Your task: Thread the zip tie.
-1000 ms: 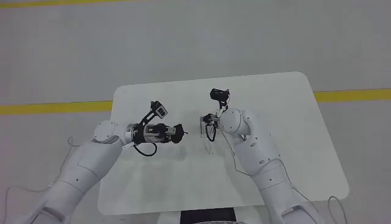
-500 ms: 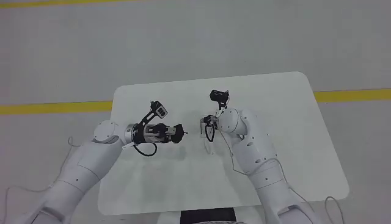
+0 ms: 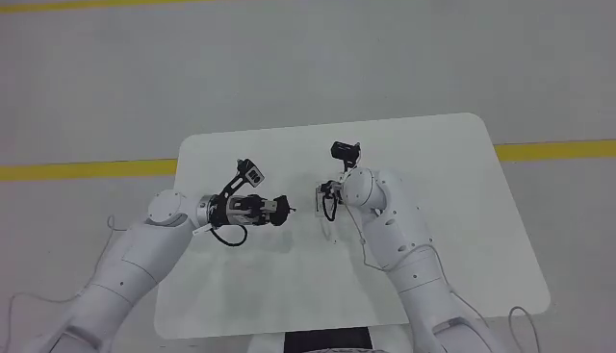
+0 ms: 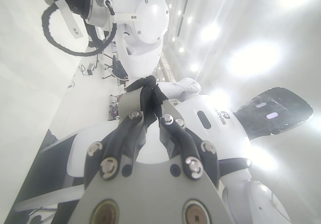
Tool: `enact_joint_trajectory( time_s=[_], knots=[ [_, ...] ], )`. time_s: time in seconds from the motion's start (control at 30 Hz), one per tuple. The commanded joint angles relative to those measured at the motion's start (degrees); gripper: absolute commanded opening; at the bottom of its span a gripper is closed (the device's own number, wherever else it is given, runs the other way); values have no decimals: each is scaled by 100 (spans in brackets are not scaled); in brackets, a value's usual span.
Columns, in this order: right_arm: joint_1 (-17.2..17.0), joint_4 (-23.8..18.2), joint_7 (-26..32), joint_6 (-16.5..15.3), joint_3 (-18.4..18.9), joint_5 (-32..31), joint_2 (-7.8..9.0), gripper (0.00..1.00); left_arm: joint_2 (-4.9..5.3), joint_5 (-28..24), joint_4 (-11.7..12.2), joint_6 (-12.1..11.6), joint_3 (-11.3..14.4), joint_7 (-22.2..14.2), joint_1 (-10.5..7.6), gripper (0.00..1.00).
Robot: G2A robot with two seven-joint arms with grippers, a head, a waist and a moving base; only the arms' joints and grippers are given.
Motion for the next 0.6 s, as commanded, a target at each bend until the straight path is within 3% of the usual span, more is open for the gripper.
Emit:
enact_joint_trajectory(
  time_s=[0.0,0.37,0.57],
  knots=[
    [-7,-3,-1,0,19,-22,-12,41,0,0,0,0,0,0,0,0],
    [-31,-3,24,0,110,-171,-82,26,0,0,0,0,0,0,0,0],
    [-1,67,32,0,160,-237,-114,26,0,0,0,0,0,0,0,0]
  ],
)
